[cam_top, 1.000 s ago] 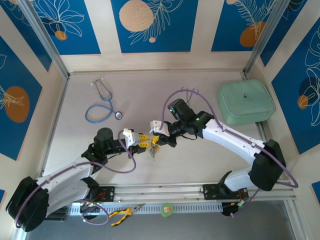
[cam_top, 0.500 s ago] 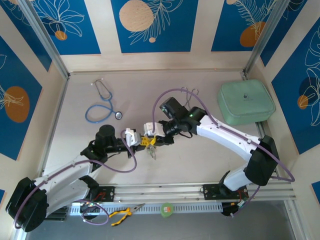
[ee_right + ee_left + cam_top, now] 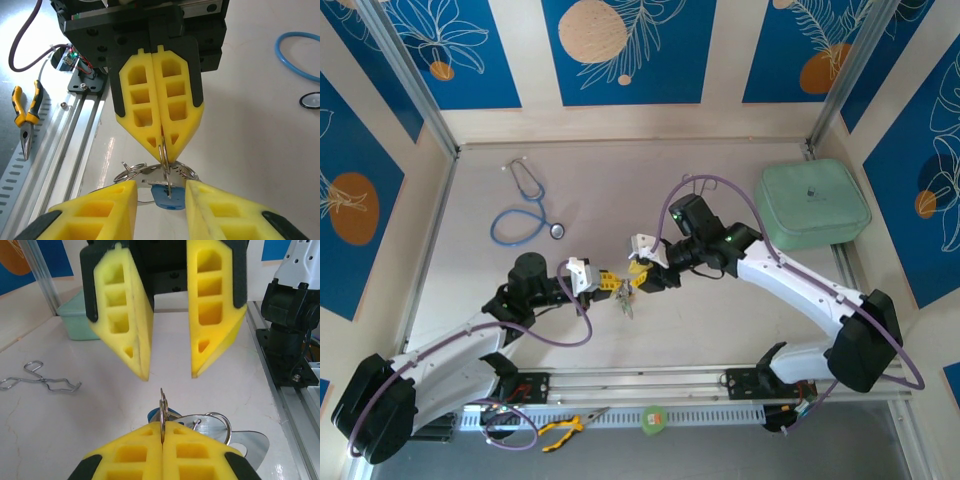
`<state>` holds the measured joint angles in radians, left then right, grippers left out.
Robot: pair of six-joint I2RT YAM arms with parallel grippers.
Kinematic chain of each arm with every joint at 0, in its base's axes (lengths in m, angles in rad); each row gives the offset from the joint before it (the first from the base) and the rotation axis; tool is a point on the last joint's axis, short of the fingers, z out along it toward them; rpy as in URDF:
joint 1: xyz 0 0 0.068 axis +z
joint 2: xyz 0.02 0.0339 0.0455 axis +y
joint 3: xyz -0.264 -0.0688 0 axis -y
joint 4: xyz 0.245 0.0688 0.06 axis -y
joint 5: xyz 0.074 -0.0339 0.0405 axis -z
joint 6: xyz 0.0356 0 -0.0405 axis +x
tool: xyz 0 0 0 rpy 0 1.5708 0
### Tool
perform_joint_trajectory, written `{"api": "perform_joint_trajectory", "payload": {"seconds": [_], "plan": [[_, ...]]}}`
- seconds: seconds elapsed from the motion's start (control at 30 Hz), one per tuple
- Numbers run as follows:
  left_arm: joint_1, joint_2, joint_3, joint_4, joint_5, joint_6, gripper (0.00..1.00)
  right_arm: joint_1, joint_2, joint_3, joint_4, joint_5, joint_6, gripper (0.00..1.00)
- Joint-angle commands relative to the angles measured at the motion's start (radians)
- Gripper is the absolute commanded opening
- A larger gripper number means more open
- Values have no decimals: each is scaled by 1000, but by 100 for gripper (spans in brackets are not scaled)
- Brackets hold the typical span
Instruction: Put the keys on the keyring
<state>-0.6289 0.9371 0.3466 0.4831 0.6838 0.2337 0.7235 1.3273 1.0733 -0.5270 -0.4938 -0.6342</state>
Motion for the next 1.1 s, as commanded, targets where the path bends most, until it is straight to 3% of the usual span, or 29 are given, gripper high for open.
{"api": "perform_joint_trajectory", "payload": {"seconds": [0.0,0.27,0.6,0.83,1.07], "plan": [[-5,-5,-8,56,40,-22,0,10,29,7,-3,-32,14,26],[-5,-3,-9,68,54,-27,0,1,39,19,-35,-12,15,0],[-5,6,7,97,108,-44,0,4,121,53,-66,3,2,0],[-7,24,-4,116,102,-43,0,-20,28,-26,53,-34,18,24],[-6,45,-11,156,103,-60,0,-11,-14,-61,94,-62,-4,27]]}}
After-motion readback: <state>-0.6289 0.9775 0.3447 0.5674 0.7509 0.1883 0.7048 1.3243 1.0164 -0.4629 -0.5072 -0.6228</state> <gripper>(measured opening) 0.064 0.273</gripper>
